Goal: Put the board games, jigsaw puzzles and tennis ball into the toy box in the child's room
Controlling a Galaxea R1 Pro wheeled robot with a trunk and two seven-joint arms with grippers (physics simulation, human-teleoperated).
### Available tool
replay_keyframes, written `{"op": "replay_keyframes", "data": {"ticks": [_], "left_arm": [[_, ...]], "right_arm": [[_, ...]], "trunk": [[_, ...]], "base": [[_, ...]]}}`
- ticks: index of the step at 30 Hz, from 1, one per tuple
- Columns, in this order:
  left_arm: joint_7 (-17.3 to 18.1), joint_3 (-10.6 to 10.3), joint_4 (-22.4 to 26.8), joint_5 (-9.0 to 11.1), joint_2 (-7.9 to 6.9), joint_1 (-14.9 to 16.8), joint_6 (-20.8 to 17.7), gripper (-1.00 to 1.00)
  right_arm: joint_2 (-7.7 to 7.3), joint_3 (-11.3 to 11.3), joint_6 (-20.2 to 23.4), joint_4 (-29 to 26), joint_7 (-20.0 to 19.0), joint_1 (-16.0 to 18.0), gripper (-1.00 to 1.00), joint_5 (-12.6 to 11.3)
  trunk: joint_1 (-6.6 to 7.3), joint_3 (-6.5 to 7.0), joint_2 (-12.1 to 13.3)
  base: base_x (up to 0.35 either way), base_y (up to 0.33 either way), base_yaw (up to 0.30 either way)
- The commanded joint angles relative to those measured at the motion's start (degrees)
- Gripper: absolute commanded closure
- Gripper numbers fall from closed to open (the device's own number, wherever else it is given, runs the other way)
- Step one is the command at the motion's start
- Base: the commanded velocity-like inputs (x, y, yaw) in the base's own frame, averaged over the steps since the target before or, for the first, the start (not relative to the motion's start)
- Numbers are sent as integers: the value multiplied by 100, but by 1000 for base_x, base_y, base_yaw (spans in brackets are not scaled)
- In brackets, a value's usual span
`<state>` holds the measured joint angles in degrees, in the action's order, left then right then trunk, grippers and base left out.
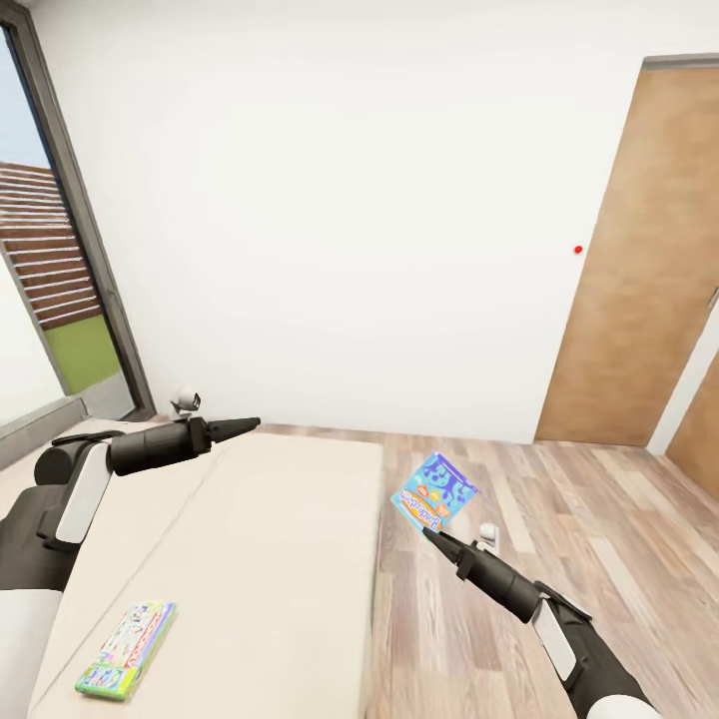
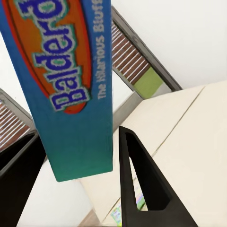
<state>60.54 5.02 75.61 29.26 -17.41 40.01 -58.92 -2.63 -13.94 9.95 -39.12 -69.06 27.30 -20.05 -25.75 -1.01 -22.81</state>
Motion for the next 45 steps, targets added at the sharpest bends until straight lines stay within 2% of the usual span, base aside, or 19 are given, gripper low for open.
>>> {"op": "replay_keyframes", "data": {"ticks": [1, 9, 24, 45], "left_arm": [[20, 1, -2, -5, 1, 6, -23, -100], [20, 1, -2, 0, 1, -2, -23, -100], [20, -1, -2, 0, 8, -2, -20, -100], [12, 0, -4, 1, 10, -2, -15, -100]], "right_arm": [[-1, -4, 60, 1, -20, 3, 100, -30], [-1, -4, 60, 1, -20, 3, 100, -33], [-1, -11, 60, 1, -20, 2, 100, -34], [-2, -13, 60, 1, -20, 1, 100, -34]], "trunk": [[-3, -11, -11], [-3, -11, -11], [-3, -11, -11], [-3, -11, -11]], "base": [[0, -109, 217], [-53, -29, 193], [-47, -65, 10], [2, -185, 0]]}}
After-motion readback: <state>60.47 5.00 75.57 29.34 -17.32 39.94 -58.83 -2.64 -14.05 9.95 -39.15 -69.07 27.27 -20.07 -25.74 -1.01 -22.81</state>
